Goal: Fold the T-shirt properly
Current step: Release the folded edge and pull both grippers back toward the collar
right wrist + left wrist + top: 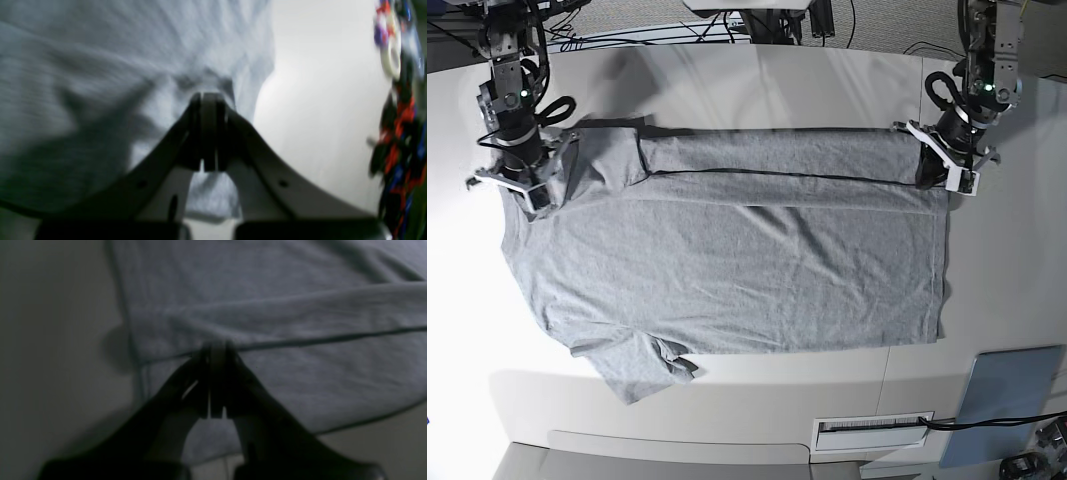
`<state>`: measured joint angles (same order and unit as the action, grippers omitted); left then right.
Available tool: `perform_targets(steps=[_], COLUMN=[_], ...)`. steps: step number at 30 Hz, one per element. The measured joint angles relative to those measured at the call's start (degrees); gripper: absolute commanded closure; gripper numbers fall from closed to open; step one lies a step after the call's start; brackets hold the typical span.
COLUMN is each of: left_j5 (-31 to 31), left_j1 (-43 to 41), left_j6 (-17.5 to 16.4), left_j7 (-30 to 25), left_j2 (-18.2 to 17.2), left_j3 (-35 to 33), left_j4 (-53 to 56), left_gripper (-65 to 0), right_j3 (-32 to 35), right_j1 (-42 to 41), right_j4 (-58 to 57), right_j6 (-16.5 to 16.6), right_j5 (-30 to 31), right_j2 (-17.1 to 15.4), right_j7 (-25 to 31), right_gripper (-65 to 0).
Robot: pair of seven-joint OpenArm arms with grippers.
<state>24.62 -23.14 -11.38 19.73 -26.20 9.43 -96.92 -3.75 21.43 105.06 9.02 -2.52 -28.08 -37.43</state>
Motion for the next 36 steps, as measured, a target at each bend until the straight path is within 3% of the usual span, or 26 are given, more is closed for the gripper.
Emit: perform_targets(steps=[12,16,18,23,29,36], left_j5=[2.3,2.4,3.0,3.8,1.3,-1.4], left_j1=[0.1,-0.3,-1.6,-4.7,-8.8,-14.6], left_j6=[-2.1,-6.4,-7.8,-7.5,-7.8,-8.0], left_j7=[-2.2,-2.6,-3.0,-4.5,-6.3,-9.0], left_j2=[0.9,1.1,1.1,0.9,0.8,0.8], left_j3=[0.0,0.4,0.4,0.5,0.8,1.2], left_j4=[6.7,7.8,7.6,7.1,5.5,3.4], left_gripper=[0.0,0.0,0.0,0.0,0.0,0.0], right_j3=[-1.4,-1.4,-1.6,-1.9,-2.1,-1.9], right_j1=[0.1,0.2,1.7,6.7,12.2,20.2], right_j4=[-12.5,-13.2,-13.2,-12.6,-9.6,-4.7], right_j6=[4.2,5.0,4.5,2.9,1.4,-2.0], right_j5=[4.4,4.8,4.8,4.1,3.5,-2.2], right_j2=[0.2,0.1,0.0,-0.3,-0.3,-0.3], right_j7=[6.0,6.1,7.8,13.3,13.5,12.2], right_gripper=[0.0,0.0,0.0,0.0,0.0,0.0])
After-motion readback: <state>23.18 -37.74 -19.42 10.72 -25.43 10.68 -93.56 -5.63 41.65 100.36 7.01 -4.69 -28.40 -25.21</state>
